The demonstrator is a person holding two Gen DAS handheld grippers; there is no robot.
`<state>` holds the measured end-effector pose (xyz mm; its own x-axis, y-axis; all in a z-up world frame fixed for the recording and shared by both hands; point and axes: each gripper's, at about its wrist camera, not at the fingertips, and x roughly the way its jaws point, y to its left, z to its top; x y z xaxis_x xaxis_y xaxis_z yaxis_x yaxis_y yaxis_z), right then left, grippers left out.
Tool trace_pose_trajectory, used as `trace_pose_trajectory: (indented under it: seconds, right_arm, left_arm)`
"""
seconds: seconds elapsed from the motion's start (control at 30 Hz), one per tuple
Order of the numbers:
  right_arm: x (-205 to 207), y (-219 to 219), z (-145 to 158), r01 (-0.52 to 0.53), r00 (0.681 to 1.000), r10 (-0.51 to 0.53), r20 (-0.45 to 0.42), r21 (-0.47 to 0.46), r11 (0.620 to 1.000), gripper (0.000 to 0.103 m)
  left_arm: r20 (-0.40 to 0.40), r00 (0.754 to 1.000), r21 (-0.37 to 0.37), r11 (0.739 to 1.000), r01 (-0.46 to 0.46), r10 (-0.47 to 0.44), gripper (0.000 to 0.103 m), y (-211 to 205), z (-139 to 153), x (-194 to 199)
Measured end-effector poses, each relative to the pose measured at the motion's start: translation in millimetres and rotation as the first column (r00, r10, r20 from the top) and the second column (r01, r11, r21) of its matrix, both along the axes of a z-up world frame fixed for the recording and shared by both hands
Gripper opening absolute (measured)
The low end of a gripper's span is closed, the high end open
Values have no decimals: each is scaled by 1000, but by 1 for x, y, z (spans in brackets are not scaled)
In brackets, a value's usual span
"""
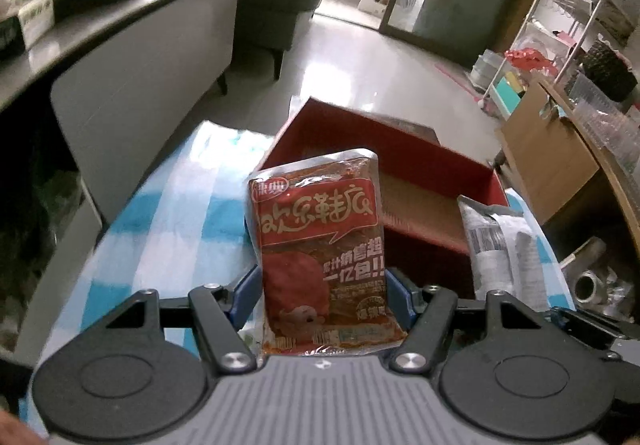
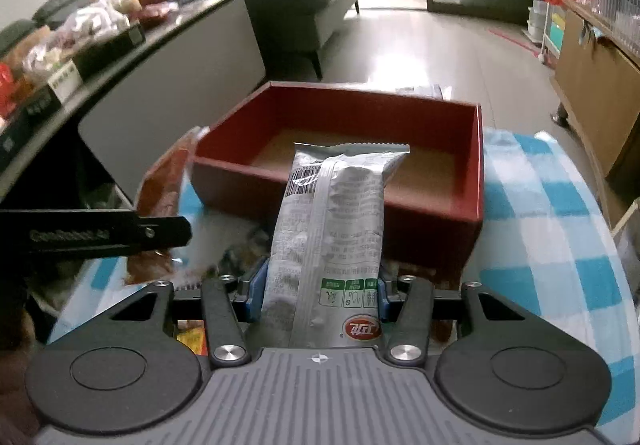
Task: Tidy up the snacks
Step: 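Carry both held packs over the red box with both tools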
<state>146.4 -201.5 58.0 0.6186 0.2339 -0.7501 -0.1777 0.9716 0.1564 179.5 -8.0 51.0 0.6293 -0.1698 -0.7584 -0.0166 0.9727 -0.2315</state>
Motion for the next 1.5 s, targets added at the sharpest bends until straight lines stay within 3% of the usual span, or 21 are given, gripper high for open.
trace_pose_trajectory:
  seconds: [0.63,1.5]
  right_arm:
    - [55,-6,6,51,997,-52,52,24,998,58]
    - [107,-20,-18,75,997,-75,12,7,997,58]
  left_arm:
    - [44,999,35,999,10,-11,60,-17,5,67]
    - [47,998,98,995,25,-30,60,-40,-17,122]
